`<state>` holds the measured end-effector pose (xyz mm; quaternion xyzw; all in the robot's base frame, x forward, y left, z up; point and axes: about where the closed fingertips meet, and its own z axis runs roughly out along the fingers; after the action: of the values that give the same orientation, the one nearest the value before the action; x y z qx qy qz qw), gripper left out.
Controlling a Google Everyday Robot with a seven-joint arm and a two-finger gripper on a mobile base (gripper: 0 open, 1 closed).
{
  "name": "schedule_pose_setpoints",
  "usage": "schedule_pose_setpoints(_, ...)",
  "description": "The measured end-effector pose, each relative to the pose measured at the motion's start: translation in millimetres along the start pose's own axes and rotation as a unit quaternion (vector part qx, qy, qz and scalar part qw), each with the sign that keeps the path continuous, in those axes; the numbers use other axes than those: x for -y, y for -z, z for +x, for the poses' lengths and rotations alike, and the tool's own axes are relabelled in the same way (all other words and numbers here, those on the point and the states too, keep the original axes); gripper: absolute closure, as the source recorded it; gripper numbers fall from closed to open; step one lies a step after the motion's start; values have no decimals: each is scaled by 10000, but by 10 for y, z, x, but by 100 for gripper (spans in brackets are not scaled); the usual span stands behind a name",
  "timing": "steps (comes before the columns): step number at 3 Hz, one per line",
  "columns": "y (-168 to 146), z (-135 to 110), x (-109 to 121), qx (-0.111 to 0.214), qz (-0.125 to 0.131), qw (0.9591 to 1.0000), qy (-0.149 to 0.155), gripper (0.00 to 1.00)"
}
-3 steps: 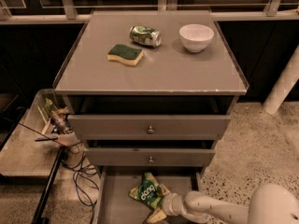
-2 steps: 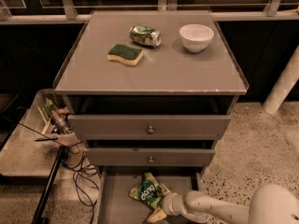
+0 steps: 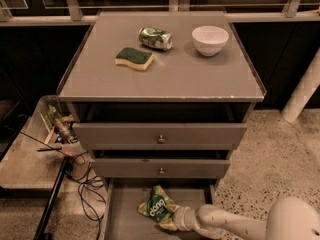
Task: Pick green rice chip bag from bottom drawer and place on counter
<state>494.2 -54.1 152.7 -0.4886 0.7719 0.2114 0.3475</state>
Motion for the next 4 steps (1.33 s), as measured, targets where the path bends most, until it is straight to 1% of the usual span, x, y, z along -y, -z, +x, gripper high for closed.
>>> schedule_pose_setpoints(2,0,0,-1,0,-1,10000,0,87)
schedule_pose_setpoints(3,-1,0,-1,0,-1,10000,0,100)
schedule_pose_setpoints(4,13,-33,-10,51,-65,10000,3,100)
